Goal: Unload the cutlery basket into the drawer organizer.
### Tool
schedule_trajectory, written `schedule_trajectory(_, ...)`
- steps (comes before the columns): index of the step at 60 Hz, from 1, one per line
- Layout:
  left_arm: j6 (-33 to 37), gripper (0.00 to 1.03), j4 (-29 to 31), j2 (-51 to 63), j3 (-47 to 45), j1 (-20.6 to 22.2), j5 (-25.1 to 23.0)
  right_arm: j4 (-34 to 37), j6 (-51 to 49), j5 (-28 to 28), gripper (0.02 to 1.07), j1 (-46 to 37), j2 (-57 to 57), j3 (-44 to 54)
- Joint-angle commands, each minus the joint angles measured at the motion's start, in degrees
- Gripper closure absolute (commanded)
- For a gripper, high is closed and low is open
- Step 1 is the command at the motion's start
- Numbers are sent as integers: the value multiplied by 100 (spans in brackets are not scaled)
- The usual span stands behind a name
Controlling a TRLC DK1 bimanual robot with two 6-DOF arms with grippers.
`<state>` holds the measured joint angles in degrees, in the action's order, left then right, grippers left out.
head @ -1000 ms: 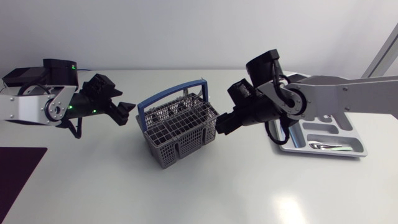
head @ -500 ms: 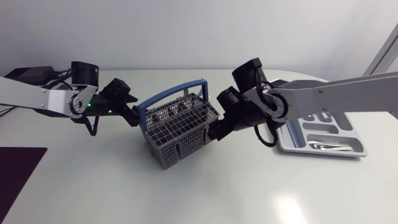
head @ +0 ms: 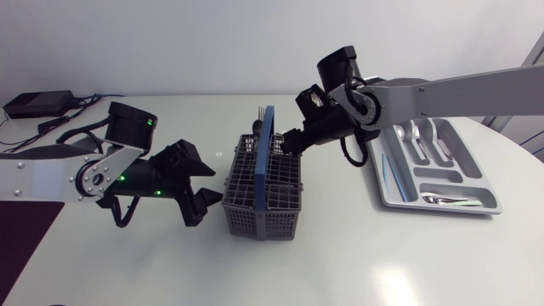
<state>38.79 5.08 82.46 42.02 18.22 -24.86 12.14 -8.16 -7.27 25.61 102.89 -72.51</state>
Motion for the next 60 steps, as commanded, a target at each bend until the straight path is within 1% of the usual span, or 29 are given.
schedule_trajectory(1, -99, 10, 107, -502, -98, 147, -19, 51, -115, 6, 41, -91, -111, 88)
schedule_trajectory(6, -117, 10, 256, -740, -10, 6, -19, 87, -159, -3, 41, -187, -533, 360)
schedule_trajectory(7, -108, 10, 318, -766, 26, -90, -19, 131, -177, -3, 41, -240, -753, 510)
schedule_trajectory(12, -11, 10, 327, -669, -10, -222, -19, 131, -265, -20, 41, -372, -1105, 879)
schedule_trajectory(16, 59, 10, 256, -476, -62, -249, -19, 69, -326, -12, 41, -469, -1140, 1107)
schedule_trajectory(22, 50, 10, 230, -353, -71, -222, -19, -89, -335, 15, 41, -557, -964, 1169)
schedule_trajectory(28, 41, 10, 160, -212, -115, -38, -19, -168, -326, 15, 41, -618, -648, 1020)
schedule_trajectory(34, 33, 10, 46, -28, -115, 173, 104, -247, -317, 15, 41, -627, -243, 782)
schedule_trajectory(40, -29, 10, -42, 130, -115, 314, 157, -265, -282, 15, 41, -565, 20, 571)
schedule_trajectory(46, -108, 10, -157, 289, -115, 542, 298, -256, -256, -3, 41, -407, 337, 211)
schedule_trajectory(54, -257, 10, -165, 350, -54, 876, 412, -36, -230, -20, 41, -161, 548, -299)
schedule_trajectory(60, -495, 10, -218, 403, -1, 1228, 456, 113, -212, -47, 41, -47, 671, -598)
